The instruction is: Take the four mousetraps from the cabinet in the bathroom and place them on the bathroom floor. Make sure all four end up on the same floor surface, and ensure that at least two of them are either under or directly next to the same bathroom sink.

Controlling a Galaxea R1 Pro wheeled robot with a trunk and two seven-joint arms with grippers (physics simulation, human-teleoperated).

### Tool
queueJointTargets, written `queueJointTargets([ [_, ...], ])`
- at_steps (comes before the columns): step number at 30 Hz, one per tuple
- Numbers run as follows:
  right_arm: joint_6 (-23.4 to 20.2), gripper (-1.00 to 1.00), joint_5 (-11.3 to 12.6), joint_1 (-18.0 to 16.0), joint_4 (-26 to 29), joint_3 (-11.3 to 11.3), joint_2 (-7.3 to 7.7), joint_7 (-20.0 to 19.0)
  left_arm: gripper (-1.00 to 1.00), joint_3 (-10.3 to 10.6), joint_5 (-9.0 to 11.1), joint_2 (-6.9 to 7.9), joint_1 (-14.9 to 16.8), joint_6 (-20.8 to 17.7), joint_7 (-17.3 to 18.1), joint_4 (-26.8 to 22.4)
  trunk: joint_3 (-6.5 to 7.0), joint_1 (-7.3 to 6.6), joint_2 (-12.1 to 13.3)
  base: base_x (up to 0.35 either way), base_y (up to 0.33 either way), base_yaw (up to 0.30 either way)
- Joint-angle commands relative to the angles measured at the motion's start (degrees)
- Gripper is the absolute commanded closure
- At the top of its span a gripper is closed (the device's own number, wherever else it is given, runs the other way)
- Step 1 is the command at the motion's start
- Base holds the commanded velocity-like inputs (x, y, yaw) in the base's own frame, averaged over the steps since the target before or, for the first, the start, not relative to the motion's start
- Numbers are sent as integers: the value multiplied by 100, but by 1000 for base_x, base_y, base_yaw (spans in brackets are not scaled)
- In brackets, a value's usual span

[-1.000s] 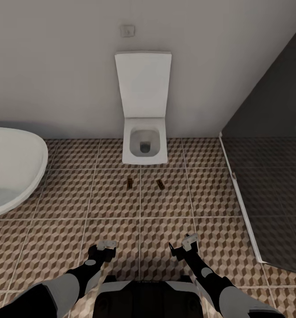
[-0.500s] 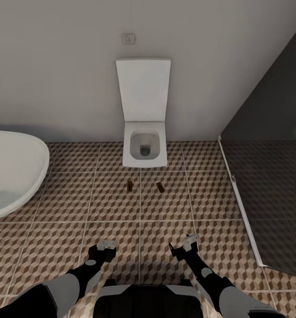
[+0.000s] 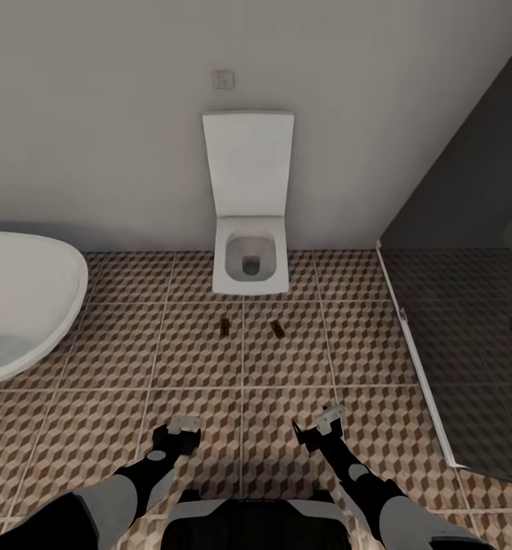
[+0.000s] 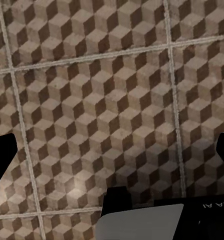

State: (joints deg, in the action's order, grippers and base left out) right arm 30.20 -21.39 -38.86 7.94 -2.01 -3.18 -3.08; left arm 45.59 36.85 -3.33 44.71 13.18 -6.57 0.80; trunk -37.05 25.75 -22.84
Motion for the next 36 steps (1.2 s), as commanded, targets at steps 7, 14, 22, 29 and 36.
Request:
queueJointTargets([
  [7,20,-100,3,148,5,-29,90,-25,-100,47,11,37,-190,146,-20,13,60,3,-8,0,0,0],
  [14,21,-100,3,234,5,-28,162,-16,-100,47,10,162,-363,607,-20,54,123,3,-8,0,0,0],
  [22,71,-100,3,411,6,-27,218,-2,-100,47,14,225,-548,763,-20,75,192,3,-8,0,0,0],
  [29,357,-100,3,568,3,-35,245,8,-100,47,22,244,-757,1128,-25,98,253,3,-8,0,0,0],
  [36,385,-100,3,616,1,-36,247,9,-100,47,23,245,-874,1334,-28,140,306,3,-8,0,0,-6],
])
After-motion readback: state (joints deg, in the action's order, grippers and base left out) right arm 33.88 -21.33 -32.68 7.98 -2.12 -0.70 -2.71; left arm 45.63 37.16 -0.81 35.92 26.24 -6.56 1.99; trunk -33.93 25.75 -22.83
